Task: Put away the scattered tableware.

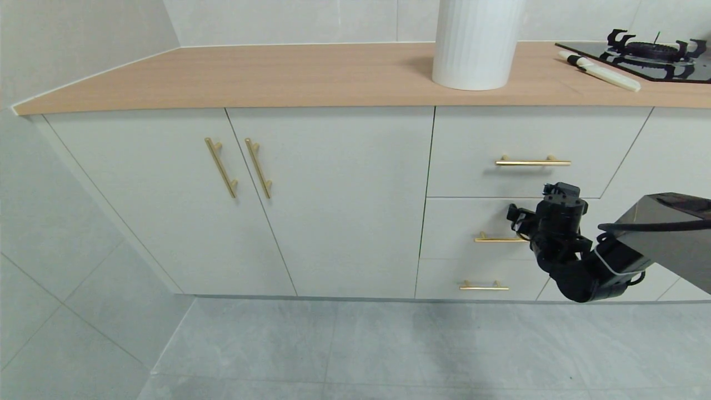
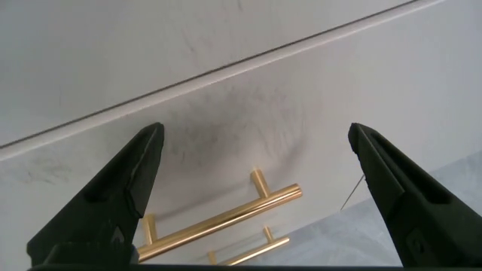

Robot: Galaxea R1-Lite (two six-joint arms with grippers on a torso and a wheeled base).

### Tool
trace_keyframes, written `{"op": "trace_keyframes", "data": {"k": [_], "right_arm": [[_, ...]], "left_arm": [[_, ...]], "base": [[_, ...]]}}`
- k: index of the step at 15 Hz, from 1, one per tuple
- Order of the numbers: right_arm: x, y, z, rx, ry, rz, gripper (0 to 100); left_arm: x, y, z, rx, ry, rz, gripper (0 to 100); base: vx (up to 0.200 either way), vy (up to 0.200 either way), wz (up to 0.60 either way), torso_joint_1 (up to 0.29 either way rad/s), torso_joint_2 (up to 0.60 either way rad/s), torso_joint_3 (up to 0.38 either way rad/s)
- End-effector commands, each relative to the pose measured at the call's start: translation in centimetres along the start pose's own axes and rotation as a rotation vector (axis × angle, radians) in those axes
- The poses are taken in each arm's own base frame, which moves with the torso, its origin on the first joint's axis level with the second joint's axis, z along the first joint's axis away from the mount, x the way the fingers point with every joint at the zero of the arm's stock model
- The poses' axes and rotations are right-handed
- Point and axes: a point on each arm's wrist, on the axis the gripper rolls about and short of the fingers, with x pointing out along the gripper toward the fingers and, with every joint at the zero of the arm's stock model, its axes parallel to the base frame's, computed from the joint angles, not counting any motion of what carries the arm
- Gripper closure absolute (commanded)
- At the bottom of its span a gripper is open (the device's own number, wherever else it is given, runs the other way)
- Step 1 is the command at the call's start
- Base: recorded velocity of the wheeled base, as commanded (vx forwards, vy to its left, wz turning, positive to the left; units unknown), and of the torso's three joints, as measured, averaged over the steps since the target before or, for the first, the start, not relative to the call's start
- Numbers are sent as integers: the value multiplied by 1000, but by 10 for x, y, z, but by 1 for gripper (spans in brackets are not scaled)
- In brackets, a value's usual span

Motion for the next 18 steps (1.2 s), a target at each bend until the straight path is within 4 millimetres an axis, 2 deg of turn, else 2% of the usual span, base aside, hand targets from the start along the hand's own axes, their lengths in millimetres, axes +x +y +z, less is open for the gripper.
{"op": "trace_keyframes", "data": {"k": [1,2,4,6,9,11,12,15,18], "right_arm": [[0,0,-1,-1,1,-1,0],[-1,0,3,2,-4,1,0],[-20,-4,28,9,-20,8,0],[-77,-21,74,-1,-17,81,0],[-162,-52,142,-15,-118,149,0],[-216,-76,173,-54,-229,161,0],[-245,-90,183,-99,-284,161,0],[-317,-132,186,-212,-353,146,0],[-372,-167,178,-237,-319,137,0]], "left_arm": [[0,0,0,0,2,1,0],[0,0,0,0,2,1,0],[0,0,0,0,2,1,0],[0,0,0,0,2,1,0],[0,0,0,0,2,1,0],[0,0,0,0,2,1,0],[0,0,0,0,2,1,0],[0,0,0,0,2,1,0],[0,0,0,0,2,1,0]], "base": [[0,0,0,0,0,0],[0,0,0,0,0,0],[0,0,0,0,0,0],[0,0,0,0,0,0],[0,0,0,0,0,0],[0,0,0,0,0,0],[0,0,0,0,0,0],[0,0,0,0,0,0],[0,0,0,0,0,0]]}}
